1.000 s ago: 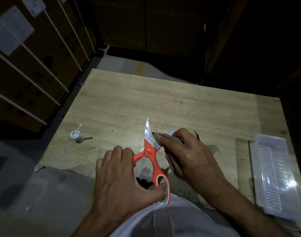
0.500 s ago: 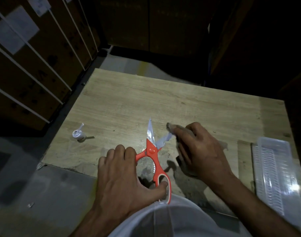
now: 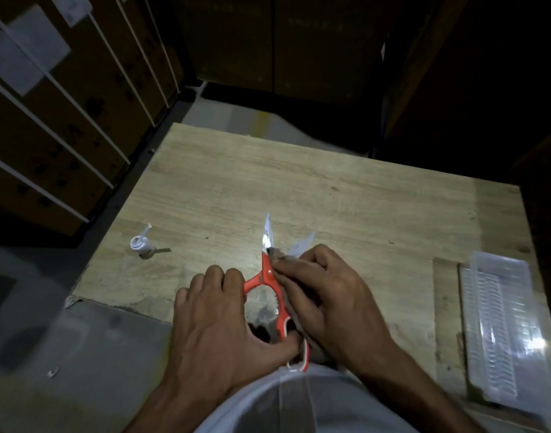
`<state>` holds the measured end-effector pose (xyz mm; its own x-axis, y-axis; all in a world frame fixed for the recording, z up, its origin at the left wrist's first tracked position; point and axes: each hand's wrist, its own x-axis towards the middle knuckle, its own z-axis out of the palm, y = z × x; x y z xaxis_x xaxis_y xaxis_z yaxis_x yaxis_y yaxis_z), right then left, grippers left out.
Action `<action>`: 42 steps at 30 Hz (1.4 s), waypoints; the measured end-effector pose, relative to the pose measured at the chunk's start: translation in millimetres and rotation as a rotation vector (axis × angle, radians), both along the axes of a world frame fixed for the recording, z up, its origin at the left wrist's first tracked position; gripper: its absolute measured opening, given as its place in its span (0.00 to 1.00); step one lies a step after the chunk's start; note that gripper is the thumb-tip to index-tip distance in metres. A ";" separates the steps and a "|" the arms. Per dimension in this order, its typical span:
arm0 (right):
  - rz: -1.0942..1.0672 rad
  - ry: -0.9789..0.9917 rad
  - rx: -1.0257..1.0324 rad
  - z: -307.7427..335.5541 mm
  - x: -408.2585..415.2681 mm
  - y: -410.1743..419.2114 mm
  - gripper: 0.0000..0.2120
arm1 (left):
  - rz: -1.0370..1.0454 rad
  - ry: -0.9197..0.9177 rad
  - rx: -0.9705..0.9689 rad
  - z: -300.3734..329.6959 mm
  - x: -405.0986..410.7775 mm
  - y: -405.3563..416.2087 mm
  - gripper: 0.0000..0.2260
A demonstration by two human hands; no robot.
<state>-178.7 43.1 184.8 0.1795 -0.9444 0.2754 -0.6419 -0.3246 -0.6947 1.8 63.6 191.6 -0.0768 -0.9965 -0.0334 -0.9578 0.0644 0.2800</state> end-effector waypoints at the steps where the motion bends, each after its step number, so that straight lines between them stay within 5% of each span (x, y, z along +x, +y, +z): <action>1: 0.001 0.063 0.004 -5.8 0.3 0.1 0.15 | -0.002 0.000 -0.001 -0.1 -0.1 0.2 0.30; 6: -0.050 0.286 -0.032 -9.8 -16.8 -15.3 0.16 | -0.014 0.011 -0.042 -0.9 0.1 0.6 0.29; 16: -0.055 0.295 -0.060 -8.1 -19.9 -20.7 0.15 | -0.020 -0.008 0.004 -2.3 2.8 -1.6 0.30; 21: -0.277 0.329 0.039 -15.2 -58.6 -45.2 0.12 | -0.010 0.063 -0.041 2.6 3.6 0.7 0.28; 26: -0.341 0.085 -0.114 21.1 -83.2 -44.9 0.10 | -0.003 0.018 0.013 1.1 3.8 -0.6 0.30; 30: -0.097 -0.118 -0.061 24.2 -31.6 -14.5 0.12 | 0.007 0.041 0.003 -1.4 2.7 -1.4 0.29; 33: 0.009 0.003 -0.014 1.6 -2.2 -1.5 0.14 | 0.003 0.047 -0.008 0.3 0.1 -1.2 0.28; 42: -0.148 0.292 -0.066 -2.3 -35.7 -31.5 0.13 | -0.026 0.027 -0.034 0.9 1.3 -0.3 0.29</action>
<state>-214.4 11.6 182.5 0.1222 -0.9479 0.2941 -0.8544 -0.2513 -0.4548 3.1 63.3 192.5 -0.1035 -0.9946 0.0030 -0.9476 0.0996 0.3034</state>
